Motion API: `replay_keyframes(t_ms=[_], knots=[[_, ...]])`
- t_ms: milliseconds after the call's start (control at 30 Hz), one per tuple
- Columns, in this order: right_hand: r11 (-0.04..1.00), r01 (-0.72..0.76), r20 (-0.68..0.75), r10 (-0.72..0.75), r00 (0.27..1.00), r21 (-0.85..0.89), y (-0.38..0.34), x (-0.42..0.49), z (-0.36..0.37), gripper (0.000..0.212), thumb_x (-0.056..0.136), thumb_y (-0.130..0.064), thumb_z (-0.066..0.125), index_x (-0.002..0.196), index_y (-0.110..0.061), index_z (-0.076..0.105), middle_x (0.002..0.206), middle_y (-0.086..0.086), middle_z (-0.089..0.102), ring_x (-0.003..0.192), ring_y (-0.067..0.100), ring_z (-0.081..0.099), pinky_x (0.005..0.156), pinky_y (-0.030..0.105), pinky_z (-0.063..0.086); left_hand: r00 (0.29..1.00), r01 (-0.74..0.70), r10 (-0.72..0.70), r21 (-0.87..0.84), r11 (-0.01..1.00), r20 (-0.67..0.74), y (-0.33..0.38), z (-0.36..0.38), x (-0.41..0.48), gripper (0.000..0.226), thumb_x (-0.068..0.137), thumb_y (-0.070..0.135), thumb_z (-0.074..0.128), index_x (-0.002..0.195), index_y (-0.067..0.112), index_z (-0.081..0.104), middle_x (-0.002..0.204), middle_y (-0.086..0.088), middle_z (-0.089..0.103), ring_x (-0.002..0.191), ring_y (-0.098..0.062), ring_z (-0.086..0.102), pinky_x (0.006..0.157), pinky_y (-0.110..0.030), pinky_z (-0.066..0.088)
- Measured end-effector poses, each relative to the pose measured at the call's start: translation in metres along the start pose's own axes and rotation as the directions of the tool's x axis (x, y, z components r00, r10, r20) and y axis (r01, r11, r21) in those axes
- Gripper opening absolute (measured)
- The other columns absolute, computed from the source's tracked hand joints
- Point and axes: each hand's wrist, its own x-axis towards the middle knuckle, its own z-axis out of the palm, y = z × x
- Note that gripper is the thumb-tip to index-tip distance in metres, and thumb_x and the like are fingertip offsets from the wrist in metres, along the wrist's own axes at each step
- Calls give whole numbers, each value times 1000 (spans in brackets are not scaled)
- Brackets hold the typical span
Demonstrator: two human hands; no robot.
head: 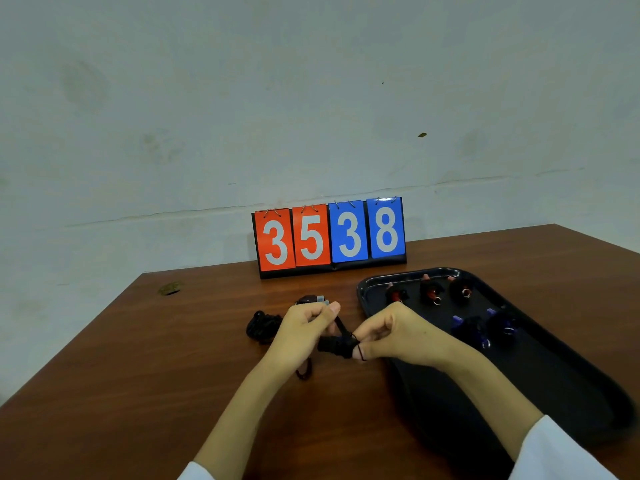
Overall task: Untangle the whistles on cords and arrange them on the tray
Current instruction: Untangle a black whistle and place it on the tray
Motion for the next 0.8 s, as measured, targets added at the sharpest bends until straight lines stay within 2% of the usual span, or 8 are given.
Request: replay_keyframes(t_ms=[100, 167, 233, 333, 433, 567, 667, 800], knots=[[996, 17, -67, -11, 998, 86, -3, 0, -2, 15, 79, -6, 69, 82, -21, 72, 79, -4, 72, 80, 11, 66, 77, 19, 52, 989, 144, -140, -106, 984, 44, 4, 3, 0, 40, 96, 36, 45, 68, 8, 54, 46, 6, 39, 34, -3, 32, 37, -14, 26], [986, 37, -126, -17, 992, 164, -5, -1, -2, 16, 80, -5, 66, 82, -20, 72, 77, -4, 71, 77, 9, 66, 73, 17, 51, 977, 211, -200, -179, 961, 78, 6, 6, -1, 43, 96, 38, 44, 66, 9, 54, 46, 4, 36, 34, -6, 27, 35, -16, 22], [968, 64, -188, -17, 982, 245, -6, -2, -3, 14, 80, -5, 65, 82, -18, 71, 74, -3, 71, 73, 8, 65, 70, 17, 51, 974, 209, -182, -227, 951, 133, 8, 8, -3, 44, 97, 37, 41, 65, 9, 54, 47, 1, 34, 35, -7, 24, 36, -18, 19], [951, 88, -321, 13, 947, 295, -5, -1, -5, 14, 80, -3, 64, 84, -16, 70, 75, -1, 71, 71, 7, 66, 66, 16, 52, 978, 167, -127, -251, 954, 167, 10, 9, -7, 40, 98, 36, 40, 76, 7, 56, 47, 2, 36, 36, -8, 25, 35, -18, 20], [957, 80, -469, 64, 881, 280, -2, 1, -8, 15, 80, -5, 65, 84, -18, 69, 76, -1, 71, 71, 7, 67, 66, 16, 54, 984, 136, -103, -245, 960, 146, 10, 10, -7, 37, 98, 34, 42, 77, 8, 56, 48, 2, 37, 36, -7, 26, 36, -17, 21], [972, -10, -602, 155, 783, 236, 7, 4, -13, 19, 79, -10, 69, 98, -9, 69, 81, 2, 71, 78, 13, 68, 73, 21, 55, 991, 108, -85, -237, 965, 107, 10, 11, -7, 34, 98, 31, 44, 76, 8, 56, 48, 2, 37, 36, -7, 26, 36, -17, 23], [985, -110, -646, 168, 744, 129, 9, 5, -10, 22, 78, -12, 71, 100, -12, 69, 79, -4, 68, 79, 9, 65, 81, 27, 53, 993, 82, -61, -230, 970, 100, 11, 11, -8, 33, 98, 28, 44, 77, 6, 56, 48, 1, 37, 36, -7, 26, 37, -16, 23], [980, -192, -671, 112, 733, -46, 8, 5, -3, 18, 80, -17, 70, 98, -15, 69, 74, -14, 62, 75, 0, 59, 78, 20, 50, 991, 22, -4, -142, 990, 130, 13, 16, -10, 32, 98, 24, 45, 77, 6, 59, 47, 4, 38, 36, -2, 30, 40, -11, 27]])
